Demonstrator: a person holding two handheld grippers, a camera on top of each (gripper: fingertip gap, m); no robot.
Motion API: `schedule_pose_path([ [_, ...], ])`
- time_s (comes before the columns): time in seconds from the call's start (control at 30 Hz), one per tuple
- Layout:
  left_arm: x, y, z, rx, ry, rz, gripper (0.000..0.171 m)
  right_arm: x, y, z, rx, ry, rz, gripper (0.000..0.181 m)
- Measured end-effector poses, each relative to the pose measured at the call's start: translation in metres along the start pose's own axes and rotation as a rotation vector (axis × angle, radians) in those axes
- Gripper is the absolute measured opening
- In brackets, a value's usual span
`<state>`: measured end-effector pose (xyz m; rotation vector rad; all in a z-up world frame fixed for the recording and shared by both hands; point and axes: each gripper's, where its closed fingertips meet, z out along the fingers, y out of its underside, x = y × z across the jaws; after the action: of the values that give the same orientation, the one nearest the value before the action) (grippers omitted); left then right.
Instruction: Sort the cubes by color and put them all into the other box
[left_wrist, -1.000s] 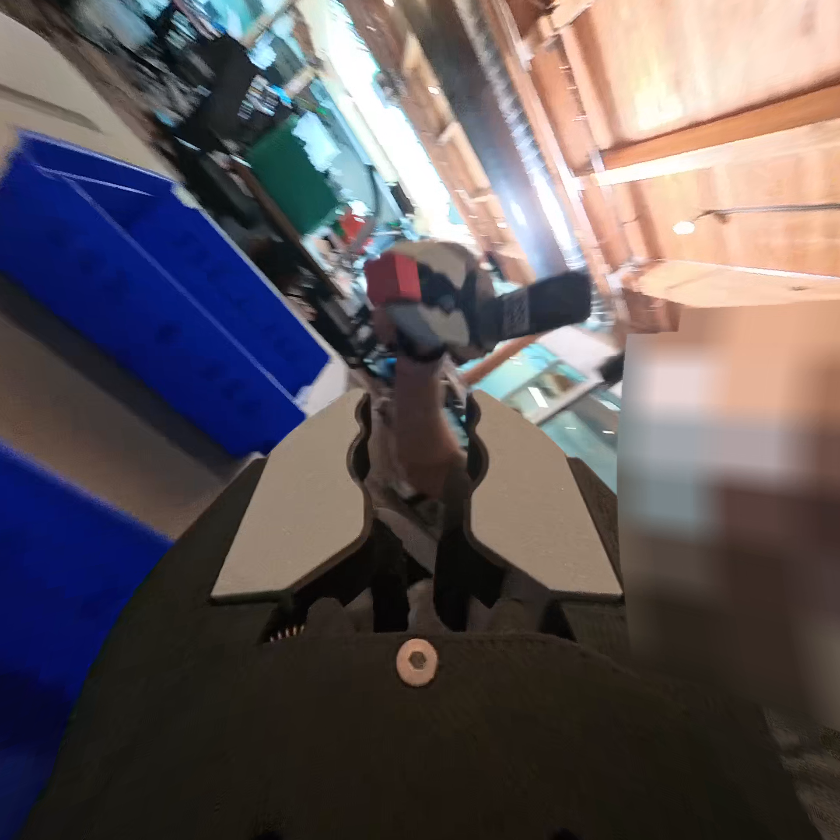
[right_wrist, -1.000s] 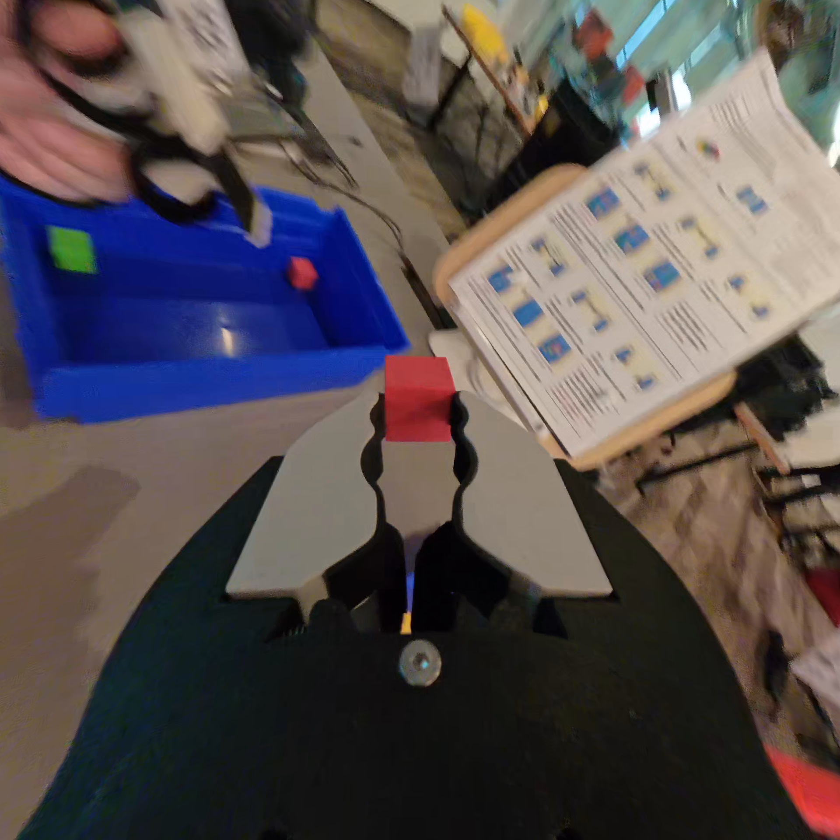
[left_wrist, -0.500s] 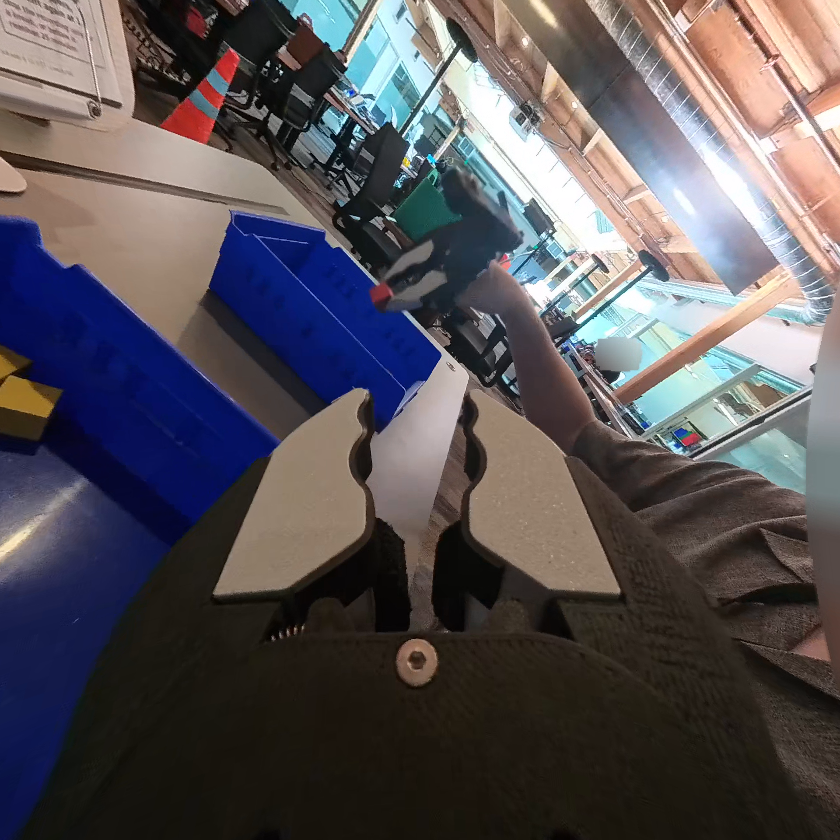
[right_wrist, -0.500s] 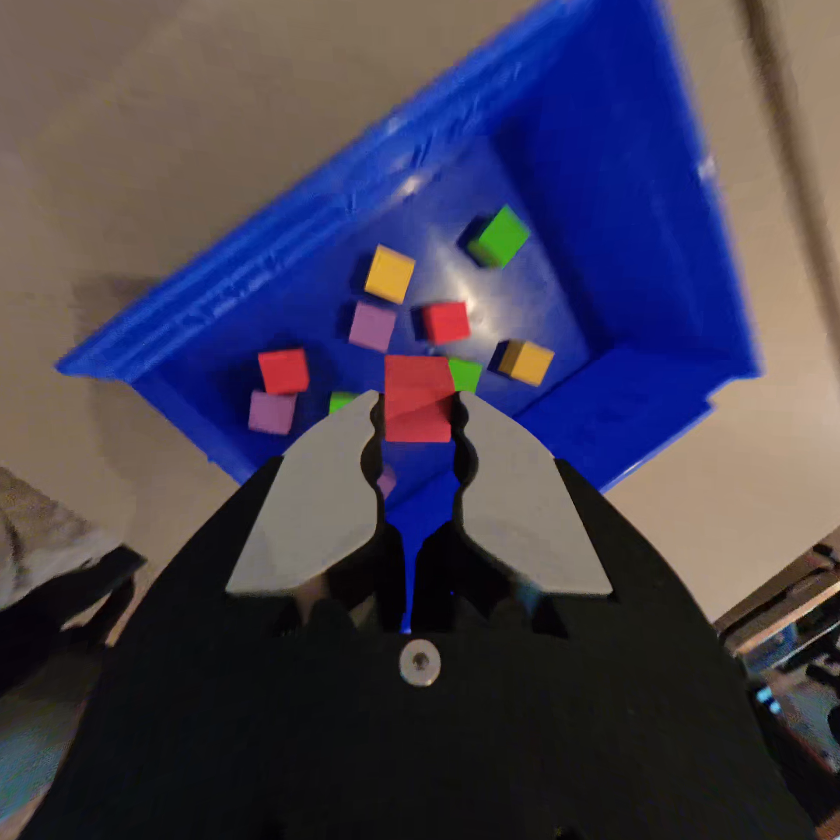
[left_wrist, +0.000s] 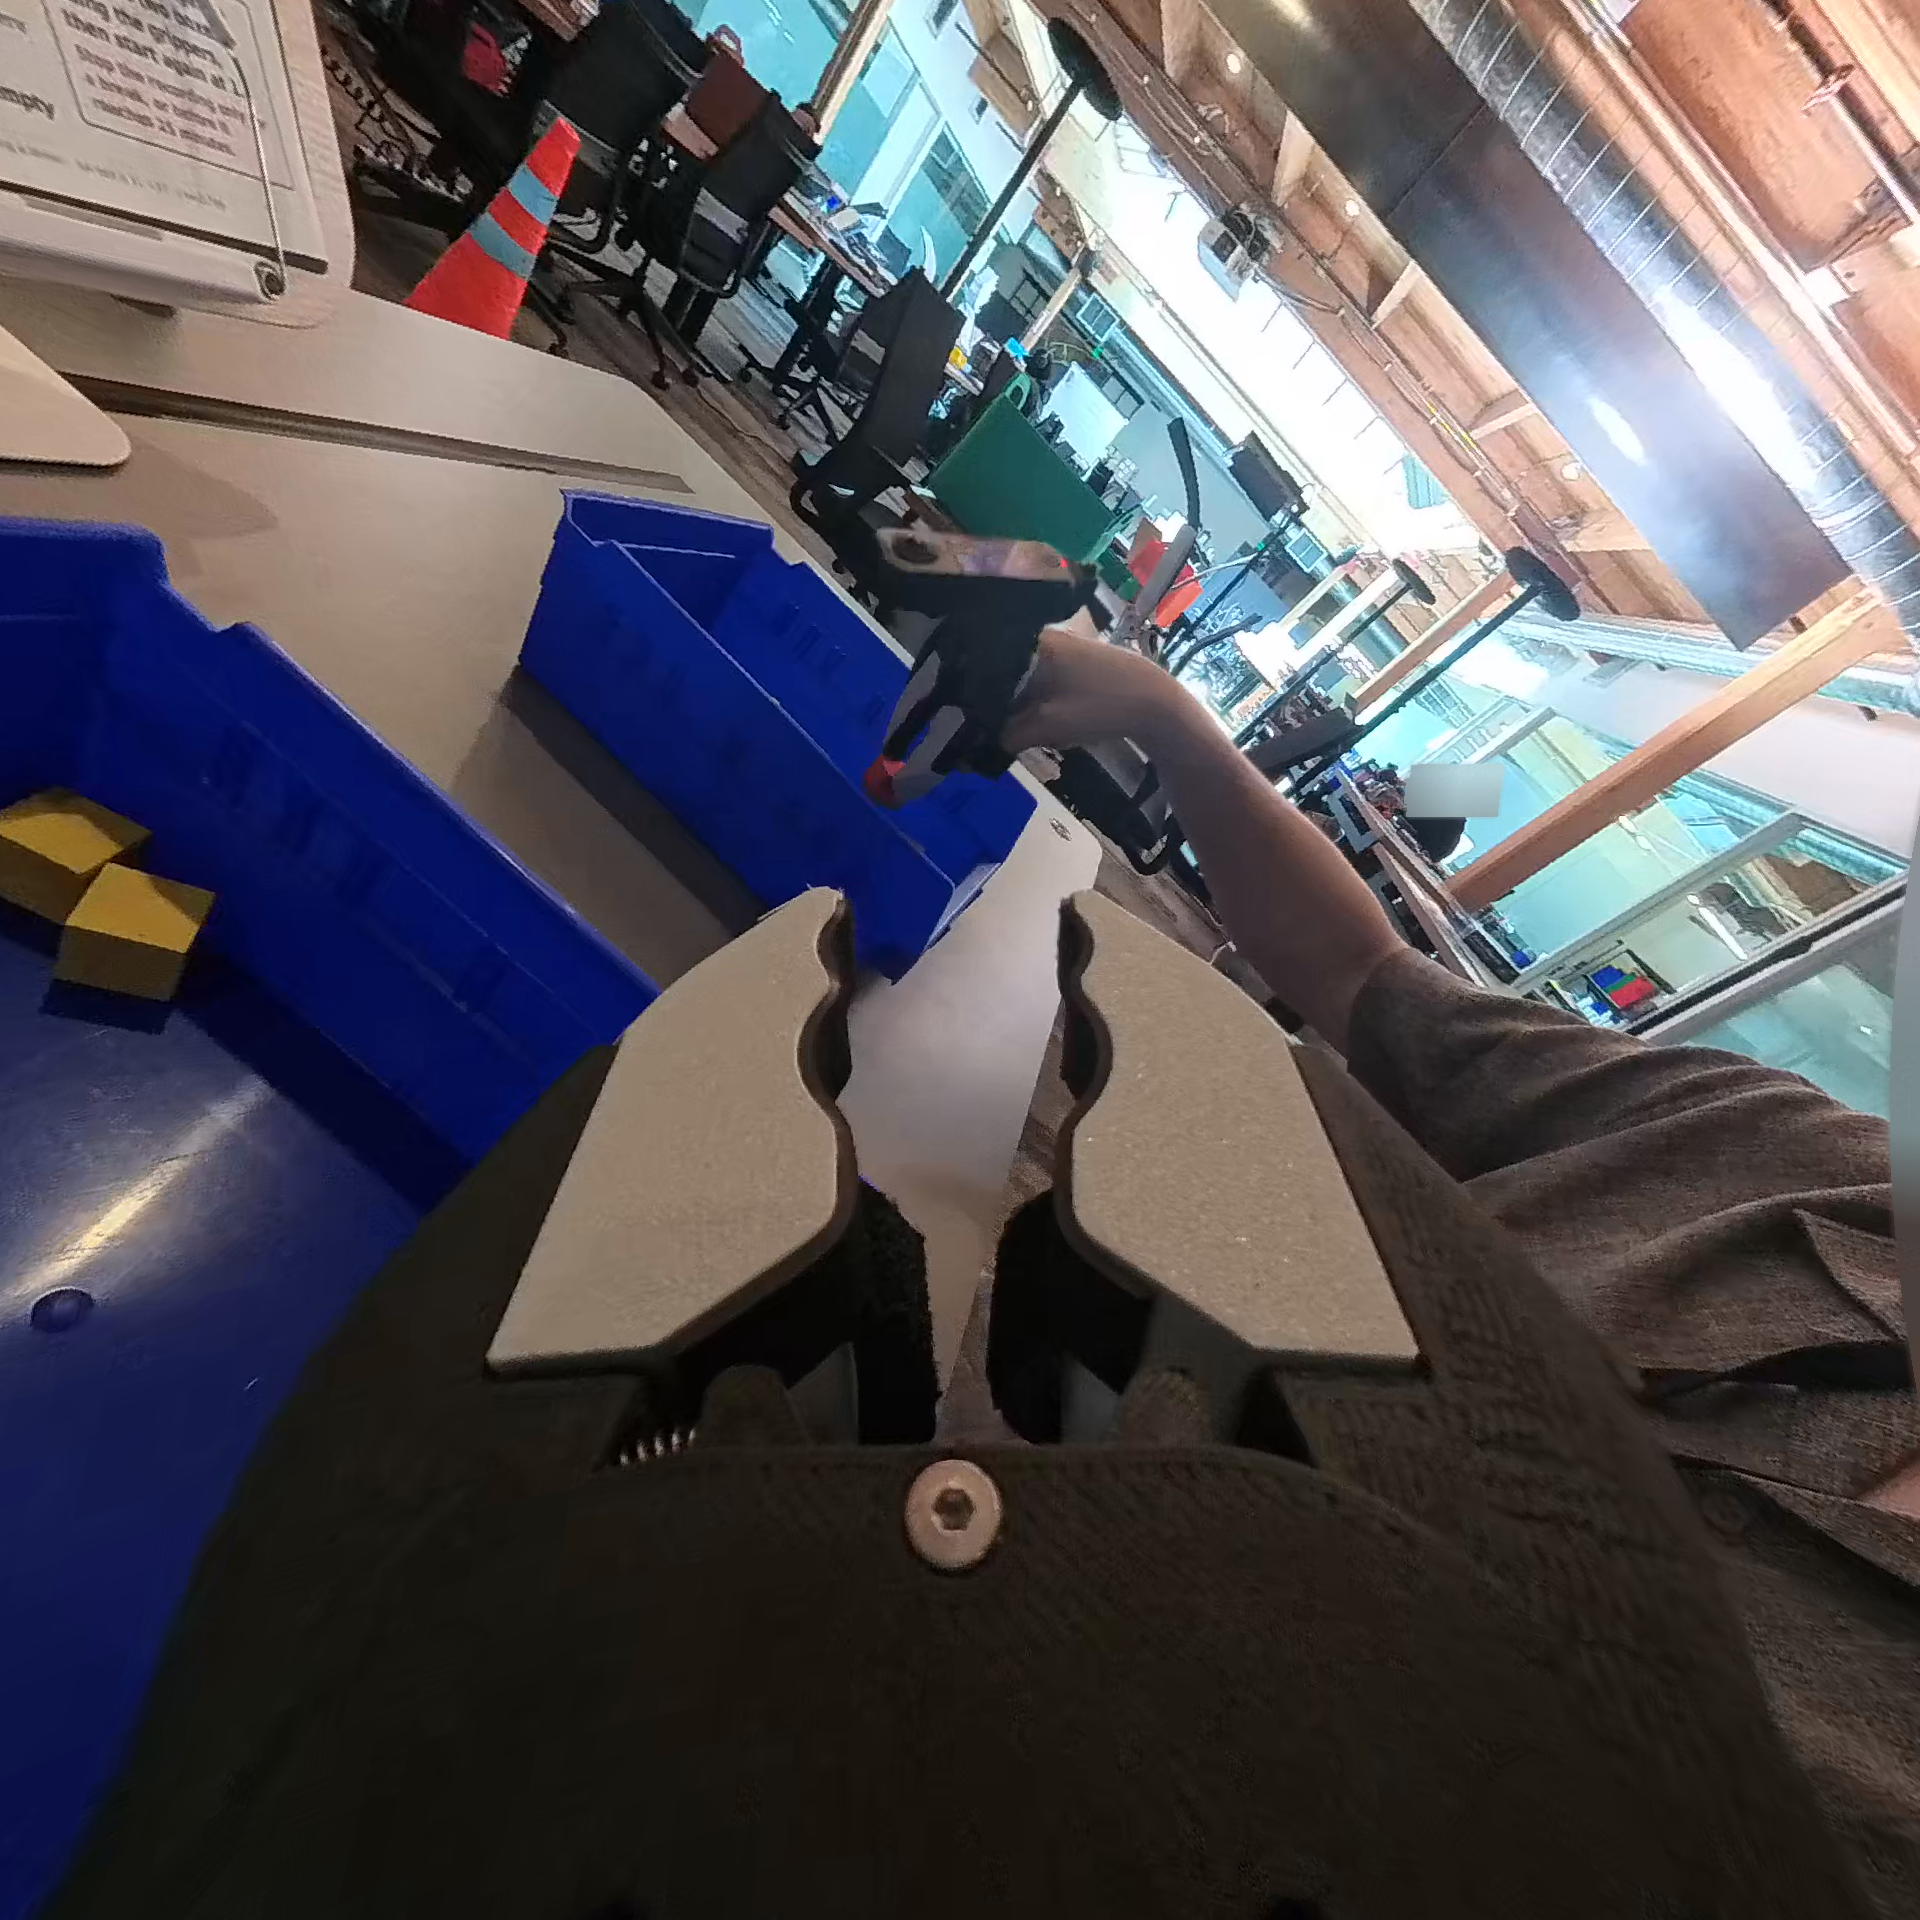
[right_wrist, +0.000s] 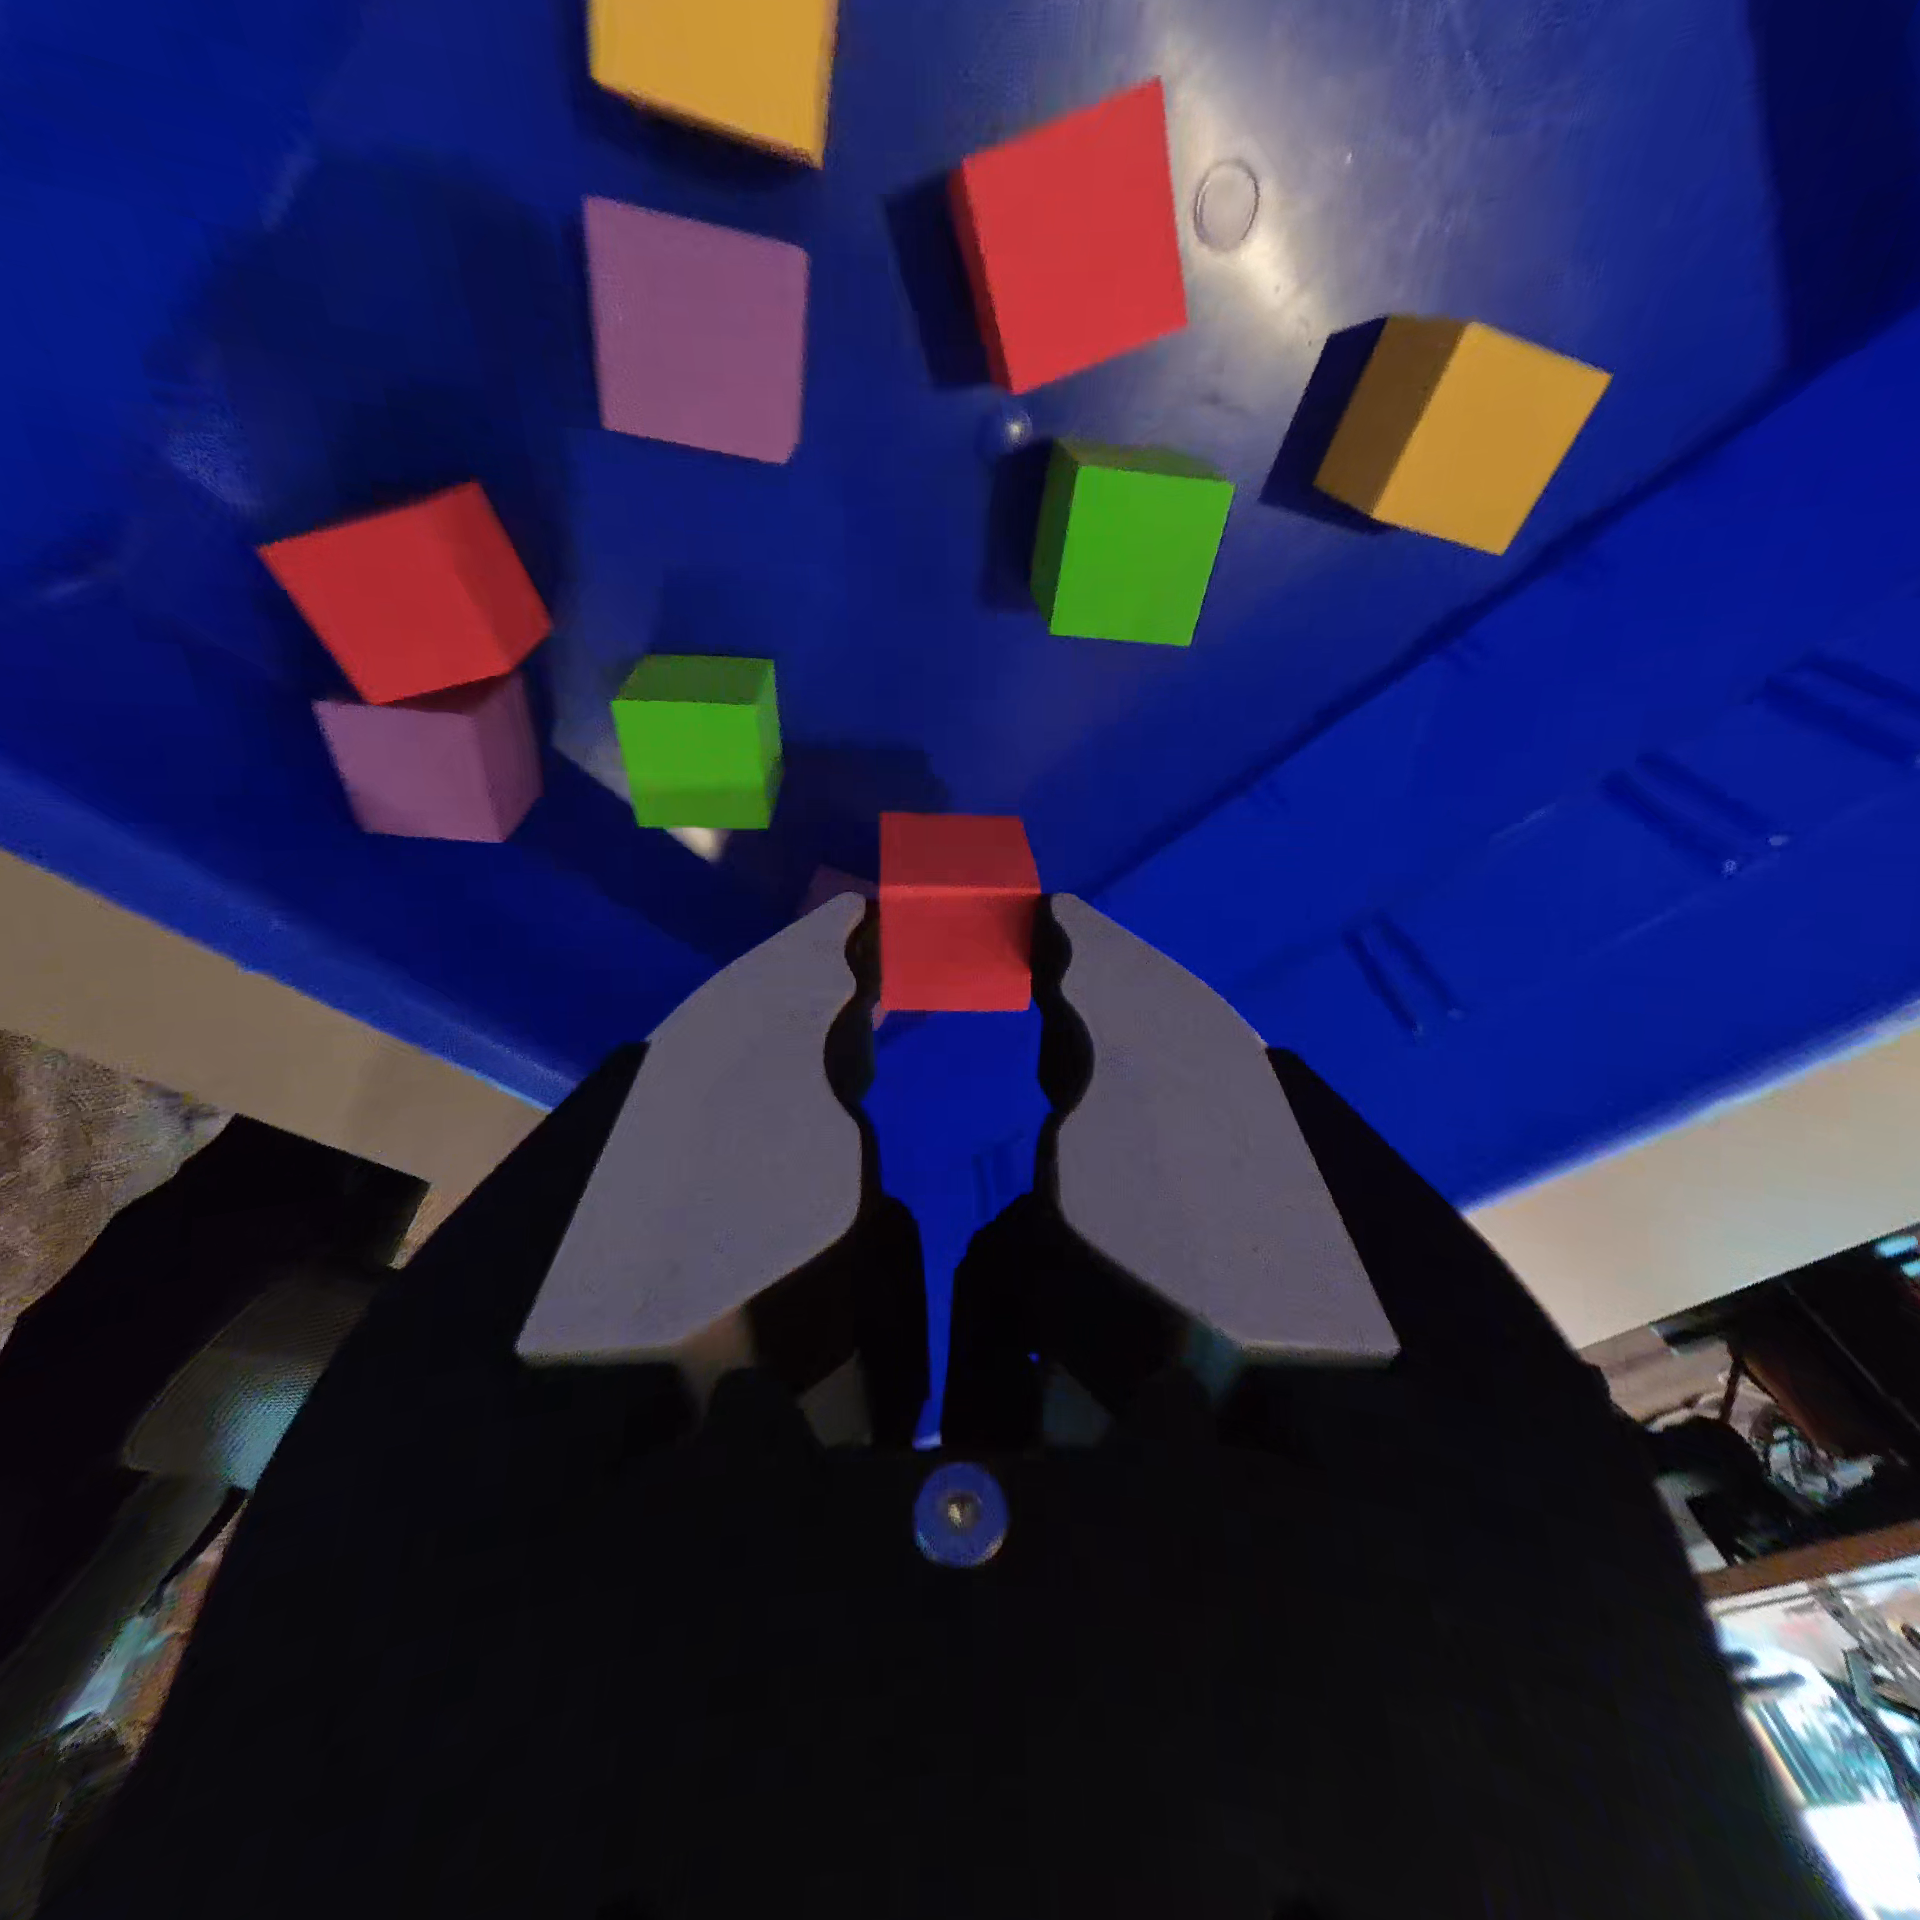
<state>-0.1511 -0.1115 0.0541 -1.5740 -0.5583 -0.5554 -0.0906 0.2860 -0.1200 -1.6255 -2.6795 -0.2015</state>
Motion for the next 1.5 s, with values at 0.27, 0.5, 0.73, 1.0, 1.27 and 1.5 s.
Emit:
schedule_pose_path([
  [0.27, -0.067, -0.006, -0.032, -0.035, -0.519, 0.125, 0.039, 0.008, 0.002, 0.032, -0.075, 0.007, 0.037, 0.034],
  [0.5, -0.111, 0.004, -0.013, -0.309, -0.699, 0.198, 0.049, 0.014, -0.009, 0.011, 0.042, 0.017, 0.075, 0.049],
  [0.73, -0.185, 0.037, 0.03, -0.622, -0.812, 0.189, 0.065, 0.008, -0.031, -0.072, 0.38, 0.164, 0.041, 0.041],
  [1.0, -0.227, 0.051, 0.059, -0.72, -0.869, 0.173, 0.058, -0.027, -0.034, -0.123, 0.628, 0.274, -0.039, 0.035],
  [1.27, -0.247, 0.066, 0.063, -0.787, -0.866, 0.129, 0.035, -0.048, -0.035, -0.133, 0.699, 0.296, -0.093, 0.035],
  [1.5, -0.228, 0.057, 0.058, -0.655, -0.77, 0.043, 0.012, -0.076, -0.05, -0.127, 0.751, 0.221, -0.15, 0.034],
])
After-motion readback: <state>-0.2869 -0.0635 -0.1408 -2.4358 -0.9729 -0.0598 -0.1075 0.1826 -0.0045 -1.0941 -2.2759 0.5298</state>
